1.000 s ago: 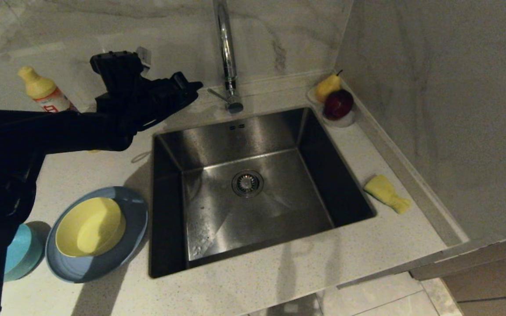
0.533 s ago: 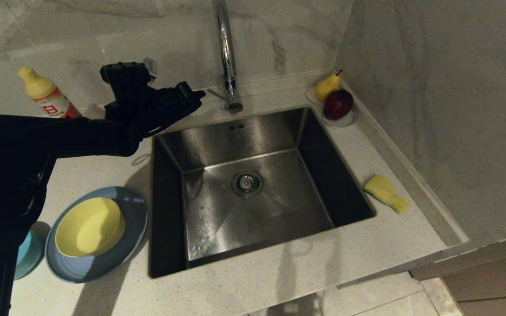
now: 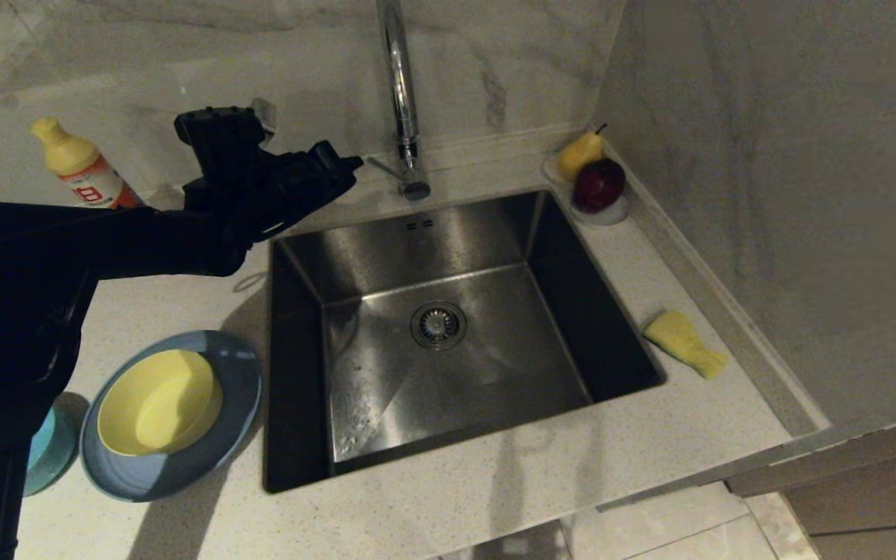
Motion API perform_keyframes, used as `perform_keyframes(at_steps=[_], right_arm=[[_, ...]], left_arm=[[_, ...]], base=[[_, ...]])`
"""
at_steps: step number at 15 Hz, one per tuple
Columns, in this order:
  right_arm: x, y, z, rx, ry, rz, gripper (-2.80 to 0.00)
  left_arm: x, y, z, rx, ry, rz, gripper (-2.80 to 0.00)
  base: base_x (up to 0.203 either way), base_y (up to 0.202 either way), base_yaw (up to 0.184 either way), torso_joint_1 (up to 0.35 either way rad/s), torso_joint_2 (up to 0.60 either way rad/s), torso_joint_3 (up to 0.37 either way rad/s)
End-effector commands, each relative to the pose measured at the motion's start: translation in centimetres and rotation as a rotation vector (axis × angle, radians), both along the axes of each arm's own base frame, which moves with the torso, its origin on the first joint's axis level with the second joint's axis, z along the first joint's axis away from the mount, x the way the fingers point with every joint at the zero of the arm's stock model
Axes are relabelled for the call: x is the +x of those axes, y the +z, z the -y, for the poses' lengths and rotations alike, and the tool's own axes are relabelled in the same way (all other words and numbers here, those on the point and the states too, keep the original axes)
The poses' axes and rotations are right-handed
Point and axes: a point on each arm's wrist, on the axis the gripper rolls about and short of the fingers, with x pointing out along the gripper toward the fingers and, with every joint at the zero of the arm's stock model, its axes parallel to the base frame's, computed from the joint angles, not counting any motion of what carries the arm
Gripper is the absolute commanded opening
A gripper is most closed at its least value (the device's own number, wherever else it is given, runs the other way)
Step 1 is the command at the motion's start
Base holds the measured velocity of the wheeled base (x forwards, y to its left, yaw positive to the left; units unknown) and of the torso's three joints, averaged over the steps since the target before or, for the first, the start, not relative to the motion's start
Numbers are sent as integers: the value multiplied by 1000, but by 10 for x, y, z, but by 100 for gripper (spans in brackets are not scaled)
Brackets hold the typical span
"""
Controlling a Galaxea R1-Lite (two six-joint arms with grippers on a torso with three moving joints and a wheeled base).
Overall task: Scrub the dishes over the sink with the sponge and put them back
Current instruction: Turn on the faucet
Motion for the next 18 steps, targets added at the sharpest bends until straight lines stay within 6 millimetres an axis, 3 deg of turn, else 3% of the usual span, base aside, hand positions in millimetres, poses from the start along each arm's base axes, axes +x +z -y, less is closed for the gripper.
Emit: perform_keyframes(at_steps=[1, 14, 18], right_arm=[[0, 0, 0, 1, 0, 0, -280], [0, 0, 0, 1, 0, 0, -280], [0, 0, 0, -1, 0, 0, -280]], left_arm=[[-4, 8, -1, -7, -2, 19, -280], [-5, 7, 8, -10, -1, 18, -280], [-1, -2, 16, -9, 5, -2, -280]], base=[[0, 0, 0, 0, 0, 0], [0, 0, 0, 0, 0, 0], [0, 0, 0, 0, 0, 0]])
